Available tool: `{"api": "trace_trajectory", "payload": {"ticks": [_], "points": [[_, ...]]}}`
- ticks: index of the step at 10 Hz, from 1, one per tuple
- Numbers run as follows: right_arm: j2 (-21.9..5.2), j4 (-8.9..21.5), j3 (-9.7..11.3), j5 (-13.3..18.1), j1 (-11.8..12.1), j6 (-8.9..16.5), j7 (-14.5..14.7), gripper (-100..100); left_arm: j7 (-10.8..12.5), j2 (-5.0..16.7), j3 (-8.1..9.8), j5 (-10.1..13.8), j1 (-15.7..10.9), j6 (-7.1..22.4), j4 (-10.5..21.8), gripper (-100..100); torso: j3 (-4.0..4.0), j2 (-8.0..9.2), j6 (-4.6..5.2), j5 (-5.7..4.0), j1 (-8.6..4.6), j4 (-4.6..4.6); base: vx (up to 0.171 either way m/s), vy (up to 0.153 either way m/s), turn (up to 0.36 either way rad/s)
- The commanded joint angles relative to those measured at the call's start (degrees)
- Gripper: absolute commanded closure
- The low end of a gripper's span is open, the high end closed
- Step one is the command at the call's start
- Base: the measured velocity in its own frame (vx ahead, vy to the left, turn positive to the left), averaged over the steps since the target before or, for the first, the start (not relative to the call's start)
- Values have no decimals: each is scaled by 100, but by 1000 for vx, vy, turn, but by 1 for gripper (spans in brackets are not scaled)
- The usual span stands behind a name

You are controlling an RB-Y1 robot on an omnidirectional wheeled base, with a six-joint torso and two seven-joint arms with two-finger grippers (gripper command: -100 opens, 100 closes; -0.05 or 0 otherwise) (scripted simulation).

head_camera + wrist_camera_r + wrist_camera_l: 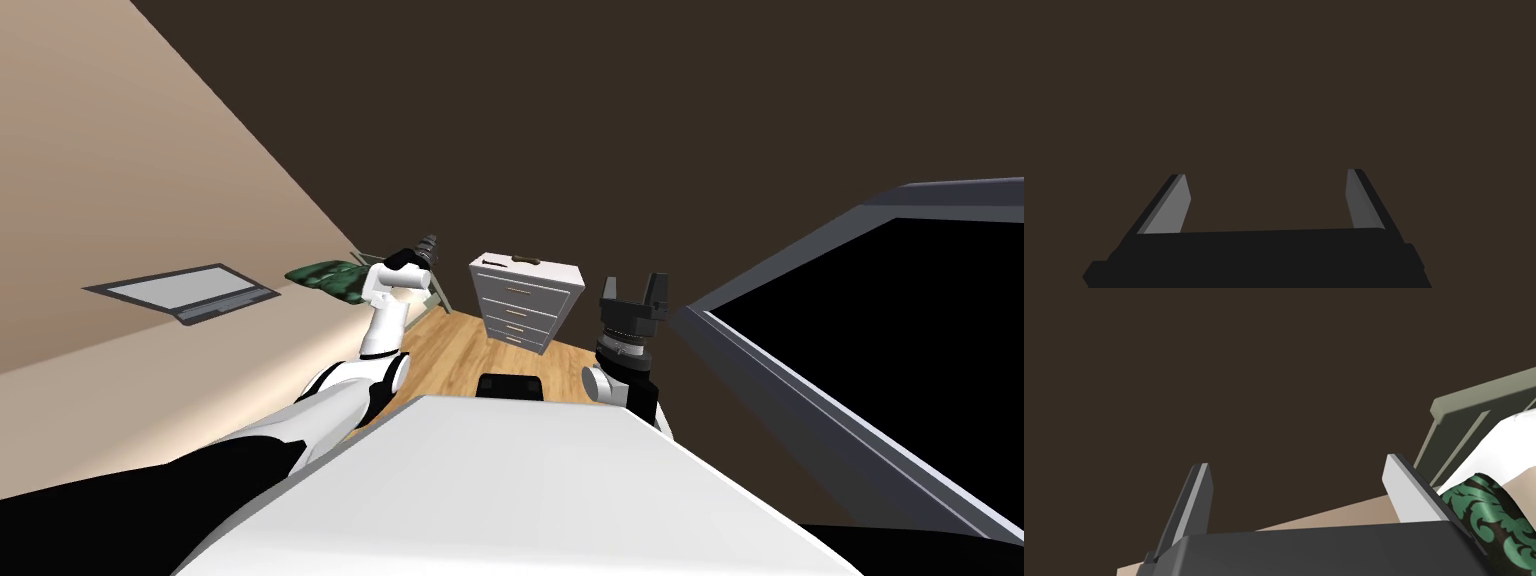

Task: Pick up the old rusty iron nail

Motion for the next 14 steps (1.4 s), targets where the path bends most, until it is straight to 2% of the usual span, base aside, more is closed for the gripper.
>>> {"api": "trace_trajectory", "payload": {"ticks": [1, 3, 4, 6, 7, 9, 10, 12, 13, 14], "points": [[0, 0, 0, 0, 0, 0, 0, 0, -58, 142, 13, 102, -270, 286, 241, -100, 0, 0, 0, 0, 0, 0, 16, -24, -84], [0, 0, 0, 0, 0, 0, 0, 0, -58, 142, 13, 102, -270, 602, 241, -100, -2, -4, 1, -1, -6, -1, 18, -25, -30], [0, 0, 0, 0, 0, 0, 0, 0, -123, 269, 11, 190, -533, 778, 500, -100, -1, -1, 0, -1, -3, -1, 29, -43, -81], [0, 0, 0, 0, 0, 0, 0, 0, -123, 269, 11, 190, -542, 1066, 513, -100, -4, -7, 1, -2, -9, -2, 23, -26, -27], [0, 0, 0, 0, 0, 0, 0, 0, -196, 395, 1, 279, -806, 1265, 760, -100, -2, -3, 0, -1, -2, -1, 33, -35, -87], [0, 0, 0, 0, 0, 0, 0, 0, -196, 395, 1, 279, -806, 1525, 788, -100, -5, -9, 0, -2, -10, -2, 27, -32, -24], [0, 0, 0, 0, 0, 0, 0, 0, -275, 520, -15, 371, -1059, 1734, 1037, -100, -2, -4, 0, -1, -5, -1, 36, -47, -84], [0, 0, 0, 0, 0, 0, 0, 0, -275, 520, -15, 371, -1059, 1977, 1063, -100, -7, -11, 0, -3, -12, -3, 36, -33, -24], [0, 0, 0, 0, 0, 0, 0, 0, -360, 641, -37, 463, -1301, 2186, 1333, -100, -4, -6, -1, -1, -5, -2, 52, -44, -91], [0, 0, 0, 0, 0, 0, 0, 0, -360, 641, -37, 463, -1301, 2330, 1339, -100, -8, -14, 3, -3, -12, -3, 48, -52, -43]]}}
